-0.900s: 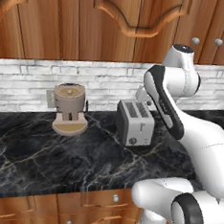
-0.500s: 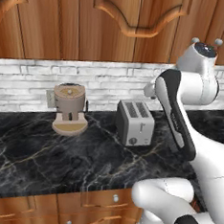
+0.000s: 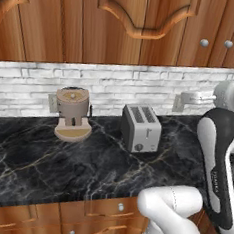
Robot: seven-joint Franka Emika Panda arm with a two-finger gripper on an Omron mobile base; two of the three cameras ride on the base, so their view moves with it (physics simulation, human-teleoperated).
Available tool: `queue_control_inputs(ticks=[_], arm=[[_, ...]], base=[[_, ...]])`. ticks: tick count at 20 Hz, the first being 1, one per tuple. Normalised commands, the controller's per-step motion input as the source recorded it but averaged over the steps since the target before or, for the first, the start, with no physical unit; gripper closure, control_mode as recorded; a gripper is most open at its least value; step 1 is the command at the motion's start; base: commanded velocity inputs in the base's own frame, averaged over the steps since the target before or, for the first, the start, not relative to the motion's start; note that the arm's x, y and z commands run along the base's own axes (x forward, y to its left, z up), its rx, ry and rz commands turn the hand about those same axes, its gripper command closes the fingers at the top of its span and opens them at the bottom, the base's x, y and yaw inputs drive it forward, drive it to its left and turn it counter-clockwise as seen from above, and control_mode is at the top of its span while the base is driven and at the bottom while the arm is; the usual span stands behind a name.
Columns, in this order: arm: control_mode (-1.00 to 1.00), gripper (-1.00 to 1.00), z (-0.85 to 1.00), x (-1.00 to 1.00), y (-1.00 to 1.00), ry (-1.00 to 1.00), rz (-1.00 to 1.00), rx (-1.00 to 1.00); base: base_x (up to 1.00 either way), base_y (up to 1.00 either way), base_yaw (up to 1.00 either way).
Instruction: Open the cabinet. Pick the orange and tangerine from the cabinet and place them into the bowl. Then close the cabinet.
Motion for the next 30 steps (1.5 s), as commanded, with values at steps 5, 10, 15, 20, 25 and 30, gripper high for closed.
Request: queue_control_inputs(ticks=[5, 10, 15, 20, 25, 30], arm=[[-1.0, -1.0, 0.57, -0.55, -0.22, -0.52, 0.0, 0.03], [-1.0, -1.0, 0.48, -0.43, -0.21, -0.48, 0.0, 0.05], [-1.0, -1.0, 0.29, -0.21, -0.14, -0.31, 0.0, 0.04], [-1.0, -1.0, 0.11, 0.0, -0.27, -0.09, 0.0, 0.05], [-1.0, -1.0, 0.02, 0.27, -0.61, -0.04, 0.0, 0.07], [-1.0, -1.0, 0.0, 0.68, -0.46, 0.0, 0.04, 0.01]], base=[[0.0, 0.0, 0.0], [0.0, 0.0, 0.0], [0.0, 0.0, 0.0], [0.0, 0.0, 0.0], [0.0, 0.0, 0.0], [0.0, 0.0, 0.0]])
